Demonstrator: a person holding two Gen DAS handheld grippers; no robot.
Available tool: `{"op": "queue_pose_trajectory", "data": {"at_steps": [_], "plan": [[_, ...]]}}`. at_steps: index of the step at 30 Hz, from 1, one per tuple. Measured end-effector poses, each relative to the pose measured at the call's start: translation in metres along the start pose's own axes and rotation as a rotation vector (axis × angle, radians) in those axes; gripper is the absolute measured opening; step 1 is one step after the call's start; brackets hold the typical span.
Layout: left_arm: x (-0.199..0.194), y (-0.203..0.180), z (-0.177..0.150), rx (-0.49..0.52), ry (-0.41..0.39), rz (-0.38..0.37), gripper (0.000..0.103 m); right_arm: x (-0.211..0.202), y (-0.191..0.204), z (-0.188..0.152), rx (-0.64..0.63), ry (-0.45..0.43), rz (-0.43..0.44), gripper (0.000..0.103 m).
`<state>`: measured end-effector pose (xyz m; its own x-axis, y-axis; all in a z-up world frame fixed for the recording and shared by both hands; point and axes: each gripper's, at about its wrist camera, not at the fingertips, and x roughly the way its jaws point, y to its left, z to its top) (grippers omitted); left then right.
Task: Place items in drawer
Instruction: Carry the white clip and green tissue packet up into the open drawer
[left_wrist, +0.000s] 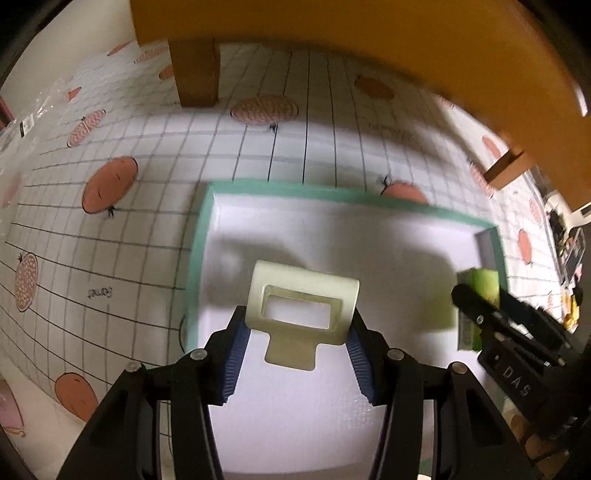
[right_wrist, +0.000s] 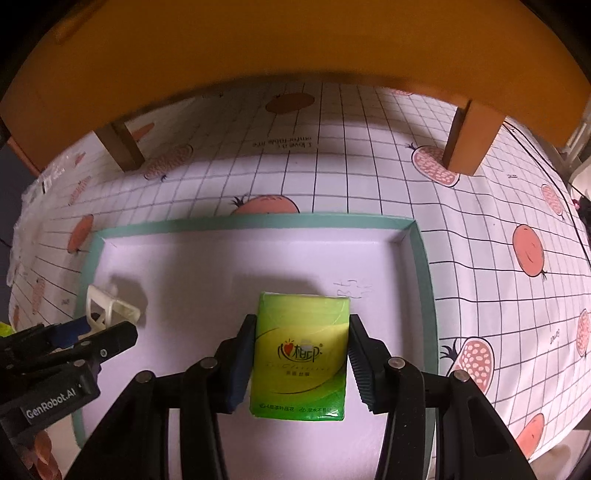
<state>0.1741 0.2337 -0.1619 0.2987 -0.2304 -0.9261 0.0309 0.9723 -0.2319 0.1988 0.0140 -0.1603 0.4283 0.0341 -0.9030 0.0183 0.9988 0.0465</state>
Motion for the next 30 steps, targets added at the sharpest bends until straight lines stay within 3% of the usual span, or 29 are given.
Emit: {"op": "queue_pose_trajectory", "data": {"at_steps": [16, 30], "plan": [[-0.085, -0.034, 0.032, 0.027, -0.230, -0.136, 0.053, -0.083, 0.010, 0.003, 0.021, -0.143, -0.008, 0.050], [-0.185, -0.048, 0.049, 0.088, -0.449, -0.264, 0.053, -0.189, 0.033, 0.030, -0.025, -0.359, -0.002, 0.050]]}}
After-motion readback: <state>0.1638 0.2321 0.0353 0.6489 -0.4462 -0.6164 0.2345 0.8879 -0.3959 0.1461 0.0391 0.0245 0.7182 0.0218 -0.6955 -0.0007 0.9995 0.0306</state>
